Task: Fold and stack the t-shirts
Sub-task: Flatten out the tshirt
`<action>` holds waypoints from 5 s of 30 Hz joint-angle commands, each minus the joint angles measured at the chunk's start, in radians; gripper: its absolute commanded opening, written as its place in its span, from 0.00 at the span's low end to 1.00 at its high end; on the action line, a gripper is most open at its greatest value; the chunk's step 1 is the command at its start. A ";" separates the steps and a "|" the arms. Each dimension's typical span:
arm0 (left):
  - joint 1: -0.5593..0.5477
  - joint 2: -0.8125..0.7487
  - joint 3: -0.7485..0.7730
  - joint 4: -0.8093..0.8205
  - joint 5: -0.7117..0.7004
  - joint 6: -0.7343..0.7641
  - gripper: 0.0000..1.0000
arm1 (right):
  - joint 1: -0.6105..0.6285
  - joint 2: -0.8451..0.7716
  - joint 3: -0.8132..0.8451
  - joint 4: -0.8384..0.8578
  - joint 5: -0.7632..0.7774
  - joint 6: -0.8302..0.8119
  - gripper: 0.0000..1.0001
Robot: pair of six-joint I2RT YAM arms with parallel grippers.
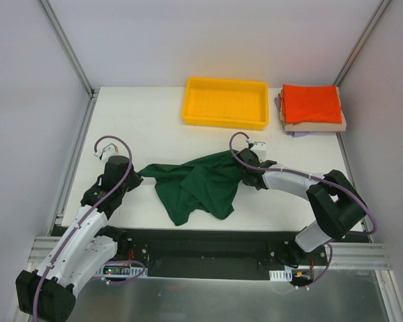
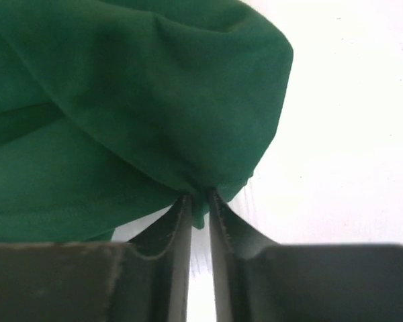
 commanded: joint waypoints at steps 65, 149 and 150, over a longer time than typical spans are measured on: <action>0.024 0.862 1.492 0.135 -0.042 0.800 0.00 | -0.273 -0.429 0.774 -0.165 0.084 -0.817 0.00; 0.288 1.490 1.301 -0.058 0.636 0.210 0.99 | -0.655 0.571 0.945 -0.188 -0.772 -0.358 0.96; 0.287 1.438 1.264 -0.056 0.624 0.211 0.99 | -0.654 0.541 0.920 -0.185 -0.766 -0.361 0.96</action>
